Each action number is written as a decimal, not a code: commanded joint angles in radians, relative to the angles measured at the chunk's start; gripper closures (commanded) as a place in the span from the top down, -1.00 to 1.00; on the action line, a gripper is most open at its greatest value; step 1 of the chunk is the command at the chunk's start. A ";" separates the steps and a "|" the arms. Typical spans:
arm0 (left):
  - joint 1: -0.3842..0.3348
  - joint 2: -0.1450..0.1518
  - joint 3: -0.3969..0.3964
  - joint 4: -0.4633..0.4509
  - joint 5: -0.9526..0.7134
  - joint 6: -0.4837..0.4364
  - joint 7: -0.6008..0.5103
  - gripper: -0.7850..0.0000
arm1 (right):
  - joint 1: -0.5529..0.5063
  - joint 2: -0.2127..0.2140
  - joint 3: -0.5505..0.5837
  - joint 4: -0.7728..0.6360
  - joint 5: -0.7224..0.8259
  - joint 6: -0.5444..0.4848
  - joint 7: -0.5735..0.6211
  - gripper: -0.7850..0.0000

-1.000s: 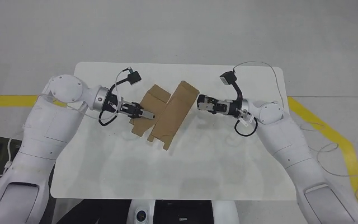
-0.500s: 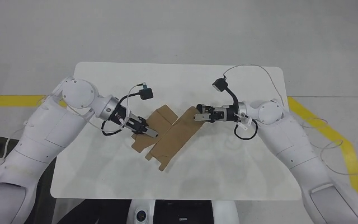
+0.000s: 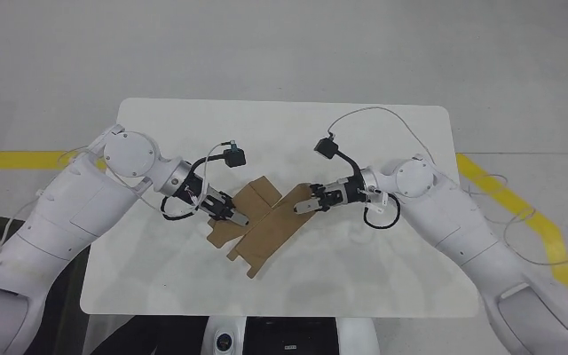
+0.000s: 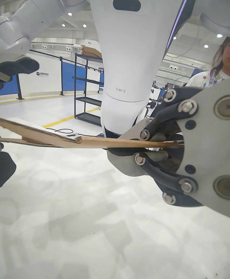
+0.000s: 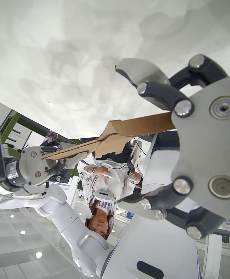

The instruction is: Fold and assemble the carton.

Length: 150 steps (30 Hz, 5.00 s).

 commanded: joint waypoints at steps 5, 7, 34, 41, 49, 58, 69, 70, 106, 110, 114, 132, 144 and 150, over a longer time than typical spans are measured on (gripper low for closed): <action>-0.030 0.013 0.034 0.011 -0.033 -0.012 0.013 -1.00 | 0.027 0.015 -0.057 -0.006 0.027 0.001 0.001 1.00; -0.039 0.017 0.044 0.013 -0.041 -0.016 0.016 -1.00 | 0.035 0.020 -0.074 -0.005 0.034 -0.006 -0.006 0.69; -0.103 0.053 0.141 0.017 -0.158 -0.079 0.080 1.00 | 0.114 0.041 -0.243 0.034 0.165 -0.081 -0.081 -1.00; -0.083 0.063 0.078 0.142 -0.306 -0.133 0.134 1.00 | 0.109 0.035 -0.231 0.067 0.253 -0.067 -0.068 -1.00; -0.042 0.062 0.022 0.206 -0.300 -0.119 0.260 1.00 | 0.081 0.037 -0.167 0.126 0.326 -0.070 -0.070 -1.00; 0.039 0.063 -0.034 0.151 -0.326 0.001 0.461 1.00 | 0.054 0.030 -0.105 0.137 0.278 -0.032 -0.148 -1.00; 0.106 0.051 -0.093 0.104 -0.401 0.085 0.536 1.00 | -0.010 0.033 -0.036 0.093 0.178 0.009 -0.260 -1.00; 0.109 0.050 -0.099 0.105 -0.406 0.090 0.530 1.00 | -0.016 0.033 -0.030 0.093 0.171 0.010 -0.266 -1.00; 0.191 0.011 -0.240 0.051 -0.303 0.151 0.517 1.00 | -0.100 0.002 0.103 0.040 0.006 0.064 -0.289 -1.00; 0.197 0.005 -0.245 0.058 -0.288 0.157 0.515 0.77 | -0.105 -0.003 0.114 0.039 -0.001 0.067 -0.283 -1.00; 0.202 -0.003 -0.247 0.067 -0.269 0.166 0.513 0.43 | -0.110 -0.006 0.125 0.040 -0.008 0.071 -0.277 -1.00; 0.220 -0.027 -0.260 0.095 -0.163 0.198 0.501 -0.47 | -0.131 -0.021 0.168 0.033 -0.054 0.093 -0.259 -1.00; 0.232 -0.041 -0.283 0.112 -0.147 0.214 0.493 -1.00 | -0.144 -0.028 0.195 0.022 -0.079 0.107 -0.248 -1.00; 0.235 -0.047 -0.298 0.113 -0.149 0.220 0.484 -1.00 | -0.144 -0.030 0.210 0.032 -0.087 0.109 -0.222 1.00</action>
